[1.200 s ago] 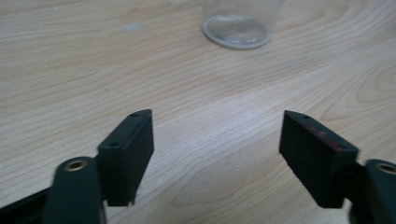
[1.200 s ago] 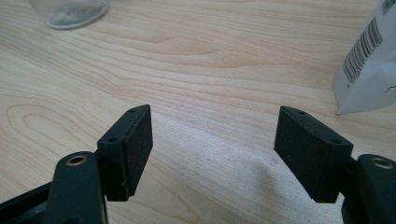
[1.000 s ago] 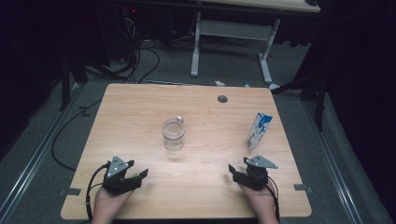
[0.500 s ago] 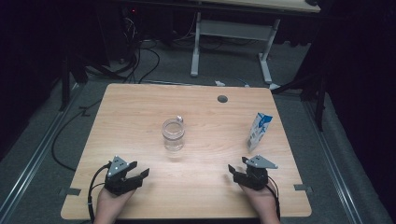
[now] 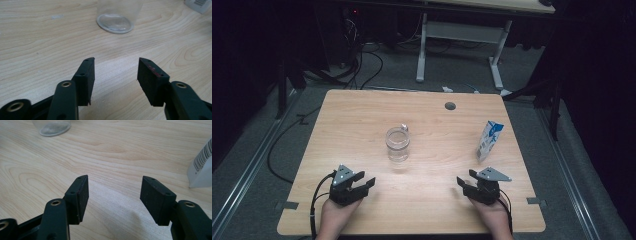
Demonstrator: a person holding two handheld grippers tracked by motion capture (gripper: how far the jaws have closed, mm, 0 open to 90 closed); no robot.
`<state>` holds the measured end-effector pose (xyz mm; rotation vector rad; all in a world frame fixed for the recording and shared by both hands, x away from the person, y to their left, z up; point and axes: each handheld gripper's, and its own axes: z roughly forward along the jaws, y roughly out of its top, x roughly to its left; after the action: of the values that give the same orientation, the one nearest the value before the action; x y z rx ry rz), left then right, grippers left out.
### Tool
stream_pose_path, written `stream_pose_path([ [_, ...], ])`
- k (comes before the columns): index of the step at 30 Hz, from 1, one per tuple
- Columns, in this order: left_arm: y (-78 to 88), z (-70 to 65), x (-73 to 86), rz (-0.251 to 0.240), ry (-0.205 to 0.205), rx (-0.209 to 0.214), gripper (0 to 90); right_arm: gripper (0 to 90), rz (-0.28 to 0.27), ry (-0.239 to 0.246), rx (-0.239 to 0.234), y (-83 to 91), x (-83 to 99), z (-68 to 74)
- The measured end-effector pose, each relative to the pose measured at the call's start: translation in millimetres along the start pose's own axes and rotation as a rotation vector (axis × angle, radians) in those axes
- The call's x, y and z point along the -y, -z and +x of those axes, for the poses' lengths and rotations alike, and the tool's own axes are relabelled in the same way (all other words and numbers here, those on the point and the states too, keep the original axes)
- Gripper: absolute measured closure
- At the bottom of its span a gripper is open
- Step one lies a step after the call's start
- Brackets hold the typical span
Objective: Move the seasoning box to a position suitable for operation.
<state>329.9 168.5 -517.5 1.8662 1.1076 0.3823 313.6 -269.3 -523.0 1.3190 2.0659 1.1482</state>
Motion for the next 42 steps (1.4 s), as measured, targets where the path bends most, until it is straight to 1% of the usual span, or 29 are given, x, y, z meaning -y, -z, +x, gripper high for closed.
stream_pose_path([
  [1, -1.1, -0.3, -0.8, -0.006, 0.002, 0.001, 50.8, 40.6, -0.001, -0.01, -0.002, 0.7, -0.5, -0.4],
  [2, -2.6, -1.2, -1.7, -0.009, -0.005, -0.008, 50.8, 41.8, -0.005, -0.01, -0.004, 1.1, -1.0, -1.4],
  [3, -4.0, -2.4, -3.5, -0.002, -0.015, -0.018, 50.8, 42.1, -0.006, -0.017, -0.009, 1.8, -1.6, -1.8],
  [4, -4.0, -2.4, -3.5, -0.002, -0.015, -0.018, 50.7, 42.1, -0.006, -0.017, -0.009, 1.8, -1.6, -1.8],
  [6, -7.4, -6.0, -9.4, -0.003, -0.03, -0.032, 51.0, 40.9, -0.009, -0.006, -0.006, 1.4, -3.1, -2.2],
  [7, -7.4, -6.0, -9.4, -0.003, -0.03, -0.032, 53.3, 40.9, -0.009, -0.006, -0.006, 1.4, -3.1, -2.2],
  [8, -8.3, -6.5, -11.3, -0.007, -0.035, -0.036, 53.3, 40.6, -0.006, 0.006, -0.001, 0.7, -3.2, -1.9],
  [9, -9.4, -6.1, -13.1, -0.01, -0.033, -0.03, 57.8, 40.6, 0.001, 0.015, 0.006, -0.1, -2.8, -1.1],
  [10, -12.9, -4.5, -17.1, -0.004, -0.023, -0.031, 57.9, 40.7, 0.001, 0.017, 0.006, -0.2, -2.5, -1.0],
  [12, -14.8, -4.0, -18.8, -0.002, -0.021, -0.034, 58.0, 40.9, 0.002, 0.017, 0.009, -0.1, -2.3, -0.9],
  [14, -19.6, -3.7, -23.9, -0.003, -0.027, -0.046, 57.9, 43.0, -0.001, 0.015, 0.005, 0.9, -2.0, -1.0],
  [19, -24.2, -3.7, -31.0, -0.006, -0.027, -0.048, 57.4, 44.6, -0.008, 0.011, -0.002, 1.6, -2.6, -1.5],
  [22, -28.2, -5.1, -37.4, -0.008, -0.028, -0.046, 57.1, 44.7, -0.008, 0.005, -0.004, 1.6, -3.2, -1.9],
  [25, -30.1, -5.5, -39.9, -0.01, -0.032, -0.049, 57.2, 44.6, -0.007, 0.007, -0.008, 1.9, -3.0, -2.0],
  [28, -34.1, -3.4, -44.7, -0.006, -0.026, -0.052, 57.3, 44.4, -0.007, 0.011, -0.01, 2.5, -2.5, -2.0],
  [30, -36.2, -1.5, -46.3, -0.022, -0.016, -0.048, 57.5, 44.4, -0.005, 0.009, -0.008, 3.0, -2.2, -1.8],
  [31, -36.2, -1.5, -46.3, -0.022, -0.016, -0.048, 57.9, 44.5, -0.004, 0.007, -0.008, 3.4, -2.3, -1.9],
  [32, -38.6, 0.2, -48.8, -0.01, -0.018, -0.057, 58.0, 44.5, -0.004, 0.006, -0.009, 3.7, -2.5, -2.0],
  [34, -40.2, 0.7, -51.3, -0.012, -0.023, -0.065, 58.4, 44.5, -0.003, 0.006, -0.007, 4.2, -3.5, -1.9],
  [37, -42.2, 1.1, -54.2, -0.012, -0.023, -0.063, 58.4, 44.5, -0.007, 0.0, -0.01, 4.1, -3.9, -1.8],
  [38, -44.0, 1.4, -56.6, -0.02, -0.031, -0.064, 58.9, 44.5, -0.003, -0.004, -0.007, 3.9, -3.7, -1.6],
  [39, -44.0, 1.4, -56.6, -0.02, -0.031, -0.064, 59.0, 44.5, -0.003, -0.001, -0.007, 3.7, -3.6, -1.6],
  [42, -48.1, 4.5, -63.4, -0.018, -0.042, -0.074, 59.0, 44.5, -0.003, -0.001, -0.007, 4.2, -3.6, -1.4],
])
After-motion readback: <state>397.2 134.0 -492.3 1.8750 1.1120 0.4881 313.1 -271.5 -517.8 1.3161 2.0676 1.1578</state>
